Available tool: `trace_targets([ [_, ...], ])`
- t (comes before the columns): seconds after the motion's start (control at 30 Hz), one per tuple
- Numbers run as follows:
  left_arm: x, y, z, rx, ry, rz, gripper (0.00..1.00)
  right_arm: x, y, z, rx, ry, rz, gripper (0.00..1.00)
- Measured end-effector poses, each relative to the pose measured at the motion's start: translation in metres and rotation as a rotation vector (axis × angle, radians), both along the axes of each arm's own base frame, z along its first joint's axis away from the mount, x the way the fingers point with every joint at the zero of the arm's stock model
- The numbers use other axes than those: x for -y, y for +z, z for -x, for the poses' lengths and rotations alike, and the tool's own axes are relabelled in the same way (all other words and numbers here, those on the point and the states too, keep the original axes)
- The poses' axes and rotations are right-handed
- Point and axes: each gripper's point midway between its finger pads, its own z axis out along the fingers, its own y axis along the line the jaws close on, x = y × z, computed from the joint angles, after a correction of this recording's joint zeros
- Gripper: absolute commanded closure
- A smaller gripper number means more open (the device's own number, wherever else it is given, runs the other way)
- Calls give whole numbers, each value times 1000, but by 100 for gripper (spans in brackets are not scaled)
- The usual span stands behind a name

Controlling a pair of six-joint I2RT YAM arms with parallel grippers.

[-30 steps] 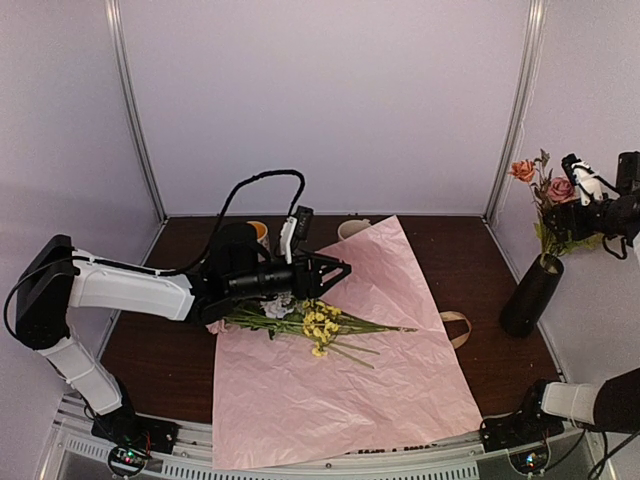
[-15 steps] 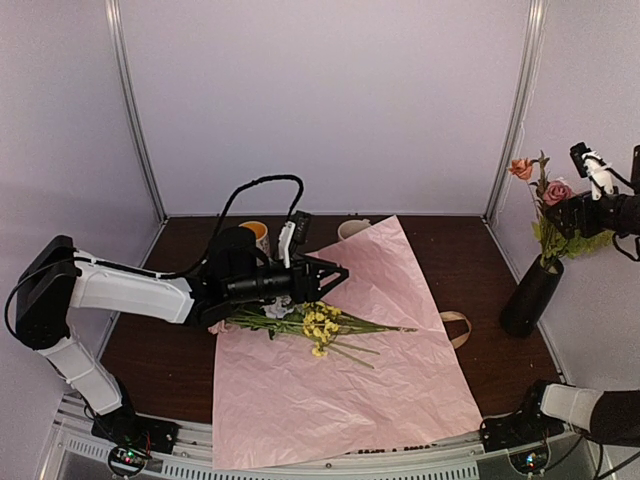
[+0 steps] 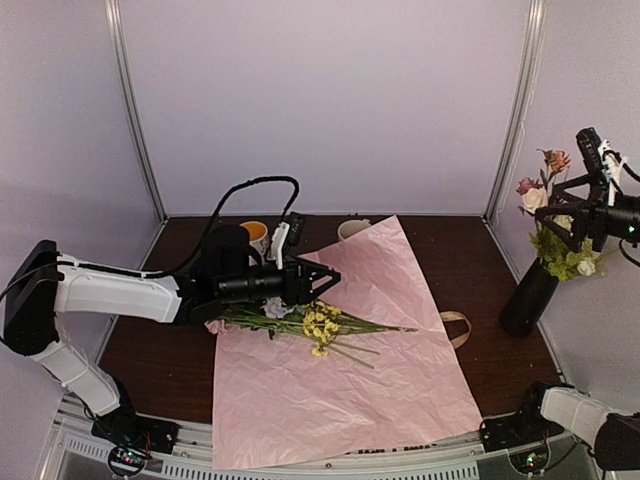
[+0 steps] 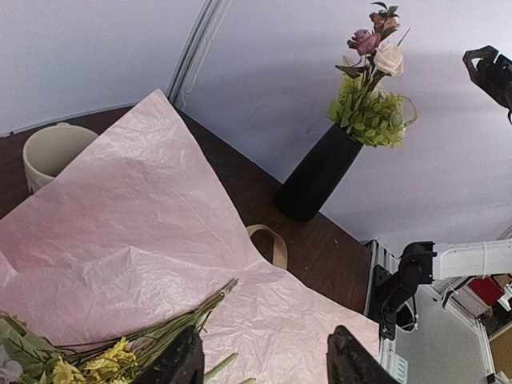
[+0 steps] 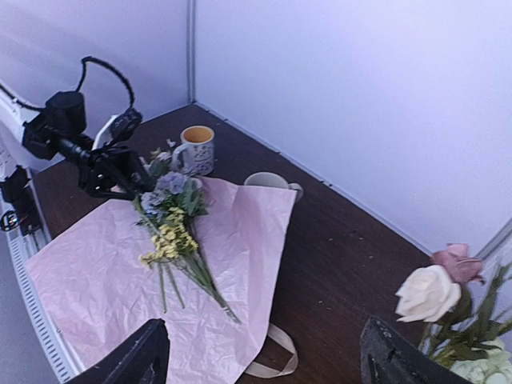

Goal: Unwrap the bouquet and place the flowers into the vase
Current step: Place the fake flower in the vase, then pick up the vase from the corner of the board.

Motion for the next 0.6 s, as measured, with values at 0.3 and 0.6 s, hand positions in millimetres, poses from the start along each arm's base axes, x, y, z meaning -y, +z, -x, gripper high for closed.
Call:
trace_targets([
  [0.3,-23,-7,2,2,65,-112,45,-59,-110,16,-260,409,103,34],
  [0.6,-33,-10,-3,-2,114,-155,45,-22,-235,-15,-388,116,275,1],
])
